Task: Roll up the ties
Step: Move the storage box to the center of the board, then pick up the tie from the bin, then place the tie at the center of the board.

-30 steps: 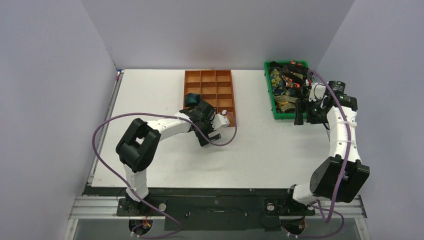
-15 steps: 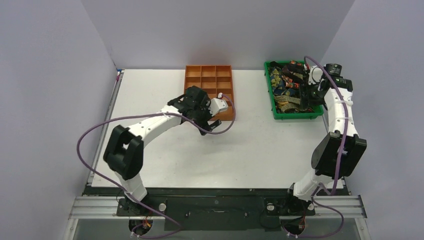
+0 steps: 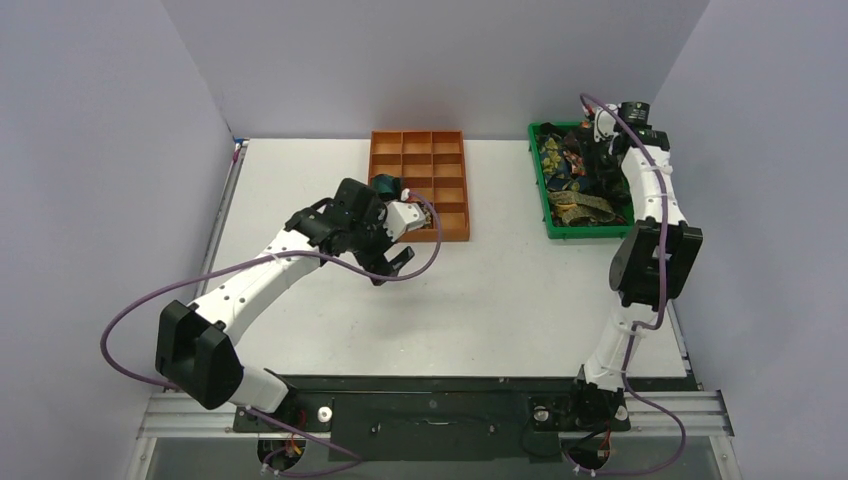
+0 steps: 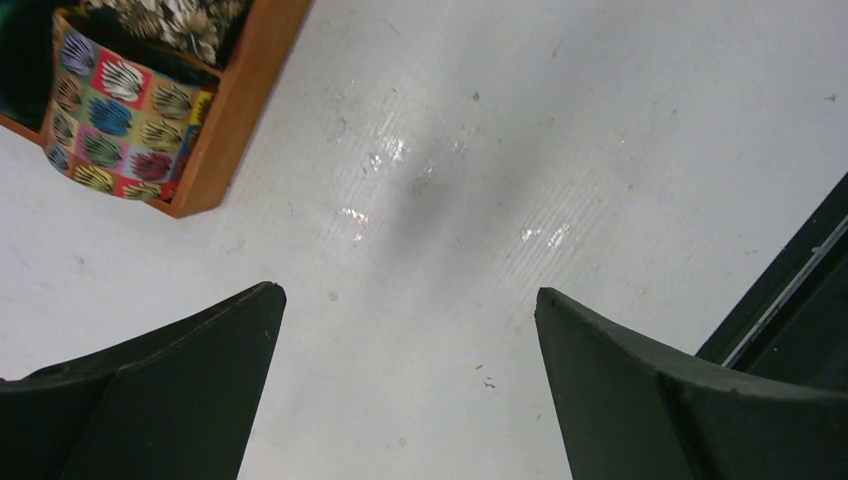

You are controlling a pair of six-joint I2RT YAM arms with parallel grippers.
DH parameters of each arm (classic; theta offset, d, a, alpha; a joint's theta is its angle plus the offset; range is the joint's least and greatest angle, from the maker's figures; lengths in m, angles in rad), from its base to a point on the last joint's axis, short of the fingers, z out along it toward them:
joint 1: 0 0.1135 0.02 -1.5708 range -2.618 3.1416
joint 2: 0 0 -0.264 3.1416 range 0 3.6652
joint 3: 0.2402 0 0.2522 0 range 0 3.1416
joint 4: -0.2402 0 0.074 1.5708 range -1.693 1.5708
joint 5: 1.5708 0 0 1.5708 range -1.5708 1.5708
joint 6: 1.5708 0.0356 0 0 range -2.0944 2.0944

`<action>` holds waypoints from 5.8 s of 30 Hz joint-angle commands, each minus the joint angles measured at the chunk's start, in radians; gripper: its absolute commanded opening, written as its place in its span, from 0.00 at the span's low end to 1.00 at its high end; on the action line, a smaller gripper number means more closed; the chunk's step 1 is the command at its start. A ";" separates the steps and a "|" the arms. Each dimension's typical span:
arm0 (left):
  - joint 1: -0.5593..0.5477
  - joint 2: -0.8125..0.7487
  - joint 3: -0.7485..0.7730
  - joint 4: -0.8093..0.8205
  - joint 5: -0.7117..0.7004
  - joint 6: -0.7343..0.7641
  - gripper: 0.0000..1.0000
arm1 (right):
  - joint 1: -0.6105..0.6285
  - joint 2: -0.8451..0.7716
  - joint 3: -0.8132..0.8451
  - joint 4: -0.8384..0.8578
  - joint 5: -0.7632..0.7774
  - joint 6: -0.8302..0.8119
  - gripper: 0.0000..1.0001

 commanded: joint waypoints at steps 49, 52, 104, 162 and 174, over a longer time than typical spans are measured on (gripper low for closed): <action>0.102 0.046 0.051 -0.108 -0.001 0.046 0.97 | -0.041 0.189 0.105 -0.154 -0.033 -0.278 0.59; 0.102 0.049 0.061 -0.110 -0.003 0.045 0.97 | -0.050 0.204 0.142 -0.151 -0.032 -0.278 0.38; 0.383 0.089 0.468 0.187 0.287 -0.465 0.97 | 0.503 -0.621 0.241 0.493 -0.502 0.712 0.00; 0.440 -0.316 0.624 0.635 0.361 -0.643 0.00 | 0.487 -0.660 -0.439 0.386 -0.197 -0.153 0.76; 0.545 -0.340 0.698 0.523 0.200 -0.626 0.00 | 0.402 -0.341 -0.447 0.448 -0.127 -0.315 0.70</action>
